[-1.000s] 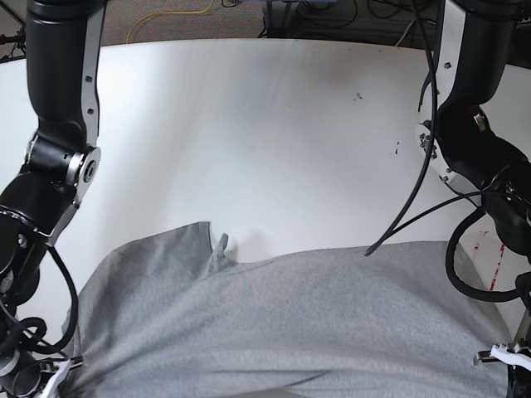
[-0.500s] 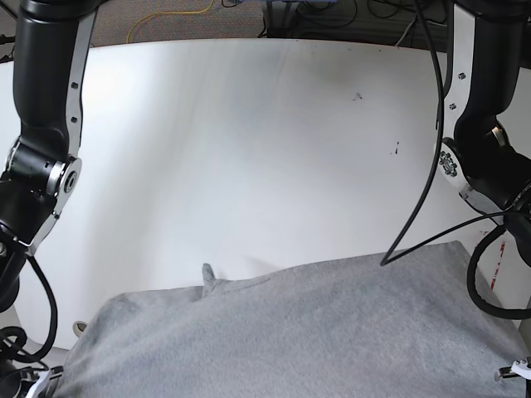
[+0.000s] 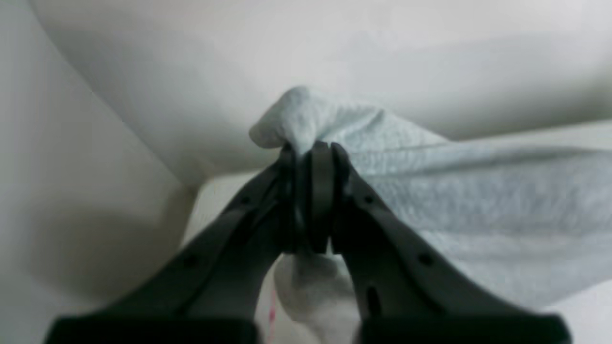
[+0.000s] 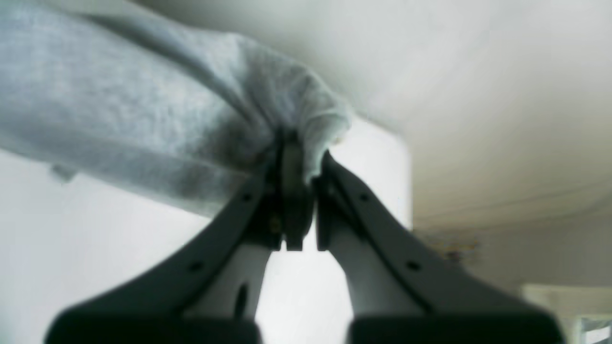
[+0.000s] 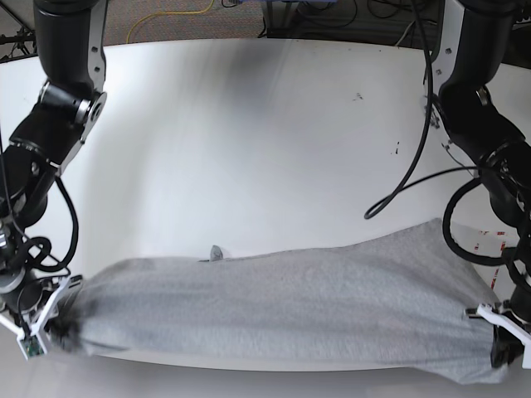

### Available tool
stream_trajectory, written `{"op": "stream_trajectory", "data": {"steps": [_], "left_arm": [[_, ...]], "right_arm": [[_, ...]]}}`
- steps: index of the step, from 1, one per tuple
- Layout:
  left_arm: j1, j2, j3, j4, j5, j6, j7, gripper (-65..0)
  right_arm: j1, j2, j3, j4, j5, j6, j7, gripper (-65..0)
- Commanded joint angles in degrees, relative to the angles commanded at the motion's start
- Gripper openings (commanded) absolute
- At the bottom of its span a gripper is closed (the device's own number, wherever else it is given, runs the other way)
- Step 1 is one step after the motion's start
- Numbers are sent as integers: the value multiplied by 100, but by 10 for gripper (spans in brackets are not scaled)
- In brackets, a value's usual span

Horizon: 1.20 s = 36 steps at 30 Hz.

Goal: Fold the T-shirt properly
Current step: 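Lift the grey shirt high with both grippers, stretching it between them, then lower the stretched shirt onto the table with both grippers and drag it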

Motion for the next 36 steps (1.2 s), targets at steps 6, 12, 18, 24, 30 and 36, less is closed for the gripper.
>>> {"op": "stream_trajectory", "data": {"steps": [6, 12, 18, 24, 30, 36], "left_arm": [[1108, 0, 0, 325, -9, 0, 0, -650], [2127, -9, -158, 325, -9, -9, -9, -650], [3077, -9, -431, 334, 0, -484, -9, -650], [3657, -35, -571, 325, 26, -642, -9, -650], [4167, -141, -563, 281, 44, -642, -9, -650], [4448, -211, -510, 273, 44, -642, -9, -650]], "right_arm": [[-1231, -79, 290, 396, 211, 0, 0, -650], [-2242, -387, 624, 695, 422, 0, 0, -650], [-3112, -527, 747, 756, 598, 0, 26, -650], [-3622, -624, 747, 756, 598, 0, 35, -650], [-4053, -712, 747, 756, 571, 0, 44, -650], [-4334, -730, 721, 756, 580, 0, 44, -650]]}}
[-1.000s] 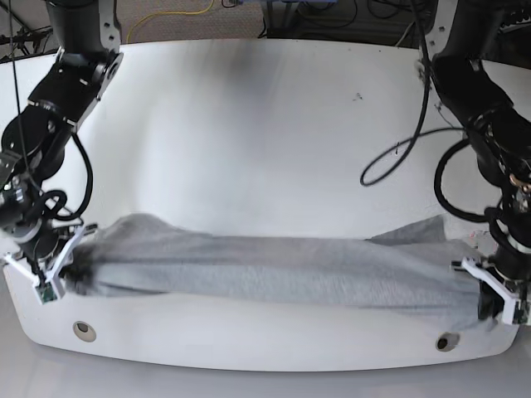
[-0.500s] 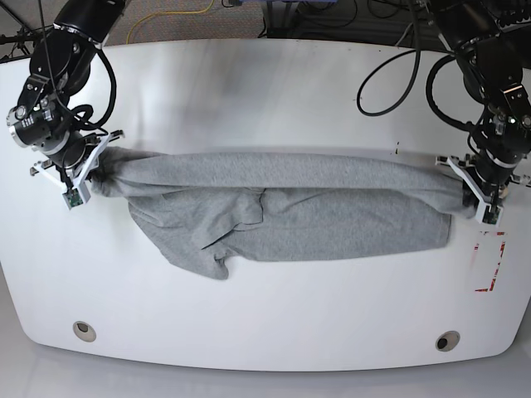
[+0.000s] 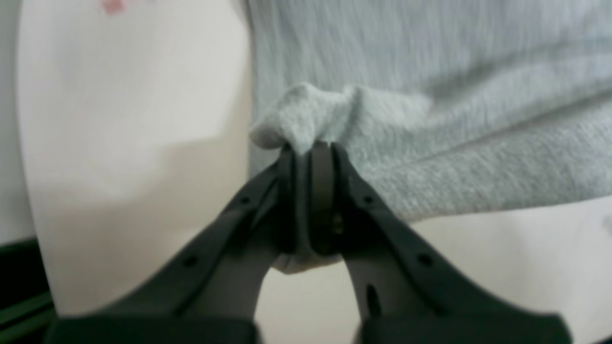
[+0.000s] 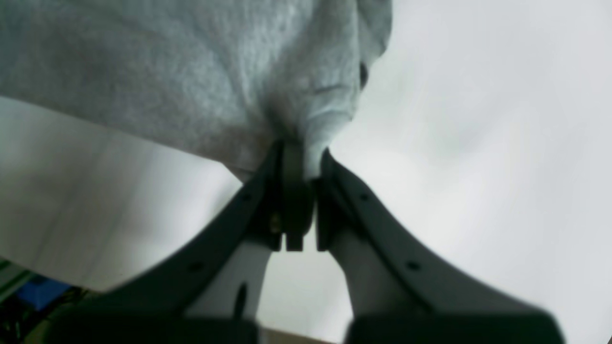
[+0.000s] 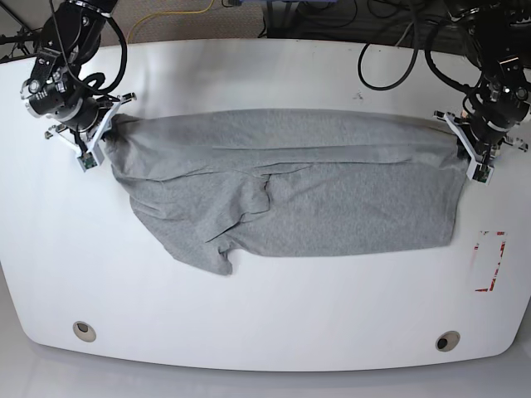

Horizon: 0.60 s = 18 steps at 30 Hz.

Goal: Fold the T-shirt properly
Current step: 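Lower the stretched shirt onto the table with both grippers and drag it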

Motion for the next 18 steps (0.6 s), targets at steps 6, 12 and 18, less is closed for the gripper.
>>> {"op": "stream_trajectory", "data": {"steps": [6, 12, 18], "left_arm": [[185, -149, 9, 0, 0, 0, 0, -650], [325, -264, 9, 0, 9, 0, 0, -650], [387, -387, 18, -70, 9, 0, 0, -650]], "right_arm": [[-220, -193, -9, 0, -9, 0, 0, -650], [-422, -185, -18, 0, -9, 0, 0, -650], [-545, -185, -26, 0, -9, 0, -9, -650]]}}
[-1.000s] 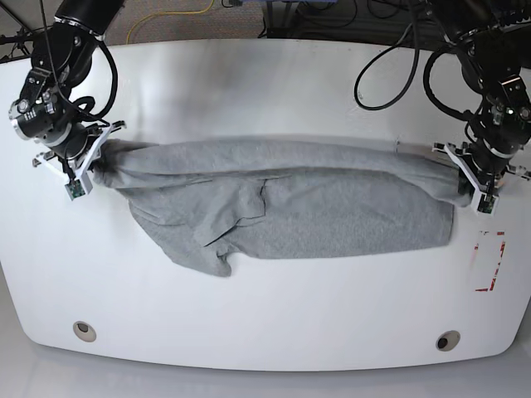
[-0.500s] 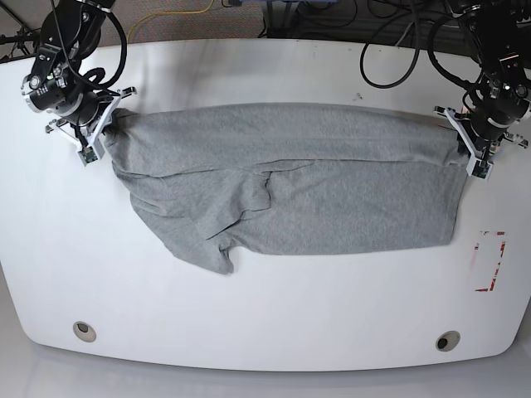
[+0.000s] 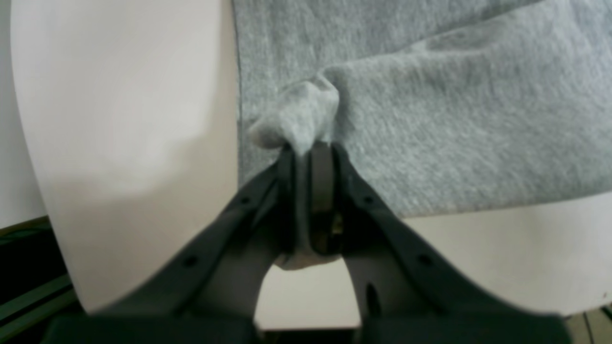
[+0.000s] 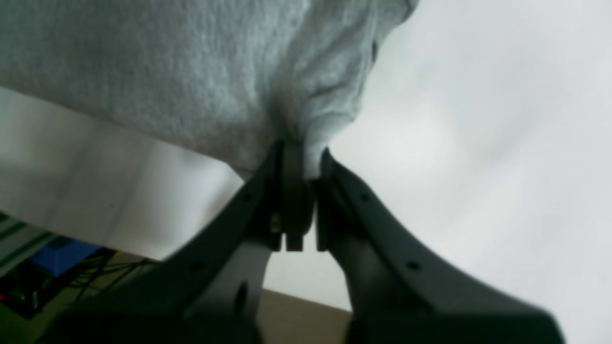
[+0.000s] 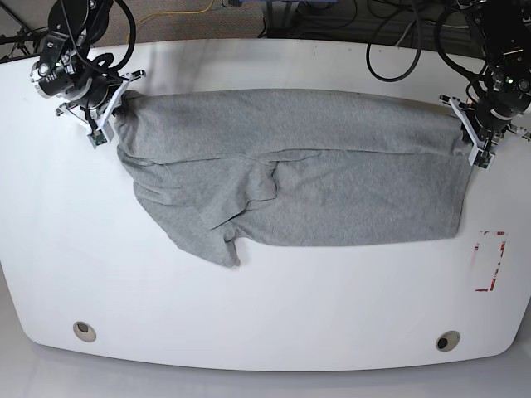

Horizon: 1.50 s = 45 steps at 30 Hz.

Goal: Fold the T-shirt properly
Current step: 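Lower the stretched shirt onto the table with both grippers and drag it, then release the shirt with the right gripper and move it along the shirt edge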

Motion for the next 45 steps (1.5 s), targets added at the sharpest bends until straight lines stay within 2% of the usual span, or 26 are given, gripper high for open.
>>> {"op": "stream_trajectory", "data": {"steps": [4, 7, 9, 12, 16, 19, 22, 28, 34, 39, 45], "left_arm": [[35, -132, 0, -132, 0, 0, 26, -639], [105, -193, 9, -325, -18, 0, 35, -537], [105, -193, 9, -396, -26, 0, 35, -465], [132, -193, 9, -431, -26, 0, 35, -311], [132, -193, 9, -431, -26, 0, 35, -175], [132, -193, 9, -404, -26, 0, 35, -151], [97, -193, 9, -387, -44, 0, 88, -153], [-185, -123, -26, -114, -62, 0, 141, -153], [-633, 105, -97, 26, -53, 0, 141, -153], [-985, 167, -167, 26, -44, 0, 141, -153], [-1451, 185, -457, -9, -9, 0, 141, -153]], "right_arm": [[-70, 0, 0, -18, 0, 0, -26, -650], [-211, 0, -18, -18, 0, 0, -18, -644], [-202, -9, -105, -9, 0, 0, -18, -610], [-237, -9, -229, 0, 9, 0, 0, -471], [-246, -53, -246, 0, 18, 0, 0, -244], [-229, -211, -255, 97, 26, 0, 0, -97], [-202, -360, -237, 325, 26, 0, 0, -19], [158, -527, -220, 352, 26, 0, 44, -16], [703, -580, -246, 316, -9, 0, 97, -16], [1134, -580, -237, 53, -18, 0, 114, -16], [1908, -527, -237, -712, -26, 0, 141, -16]]}}
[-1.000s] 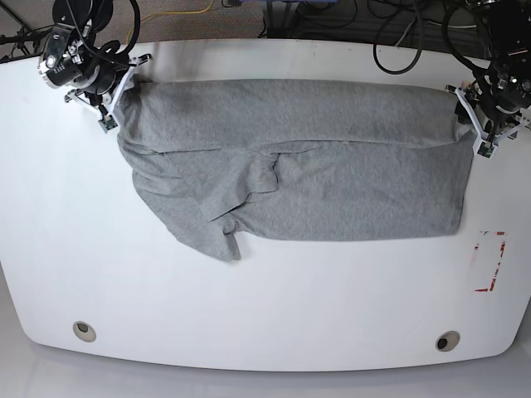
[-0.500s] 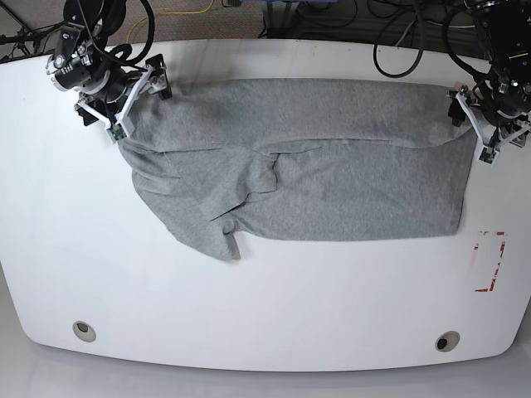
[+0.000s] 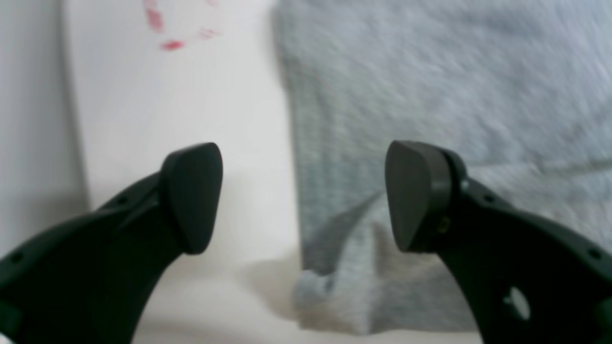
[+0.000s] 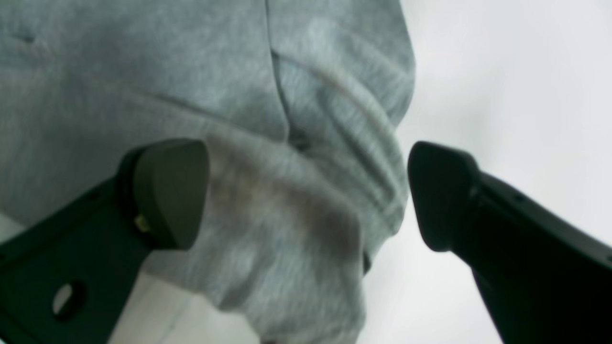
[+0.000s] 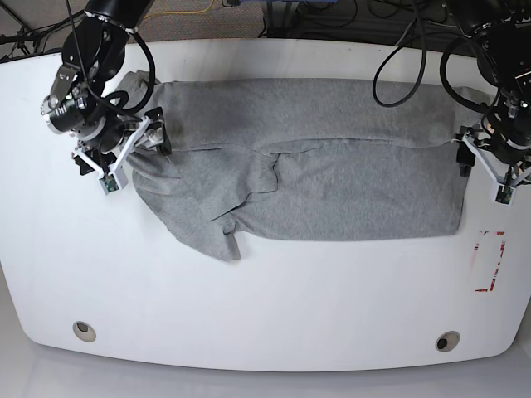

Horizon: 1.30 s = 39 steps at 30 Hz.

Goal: Fold the T-shirt properly
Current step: 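Release the shirt with the right gripper and move it along the shirt edge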

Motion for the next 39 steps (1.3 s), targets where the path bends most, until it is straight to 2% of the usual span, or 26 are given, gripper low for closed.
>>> {"op": "stream_trajectory", "data": {"steps": [5, 14, 20, 23, 31, 39], "left_arm": [[-193, -9, -35, -53, 0, 0, 0, -153], [-308, -9, -26, -62, 0, 0, 0, -153], [-290, -9, -18, -70, 0, 0, -9, -153], [-273, -9, -26, -70, 0, 0, -9, -153], [-308, -35, -35, -404, 0, 0, -18, -153], [-519, -53, -26, -818, -9, 0, -18, -150]], "right_arm": [[554, 18, -35, -633, -352, 0, 185, -16], [1477, 62, -44, -2136, -1204, 0, 985, -16], [1767, 193, -62, -2936, -1451, 0, 1538, -16], [1811, 246, -62, -3226, -1547, 0, 1644, -16], [1749, 220, -97, -3376, -1556, 0, 1749, -16], [1556, 79, -492, -3385, -1556, 0, 1943, -29]]}}
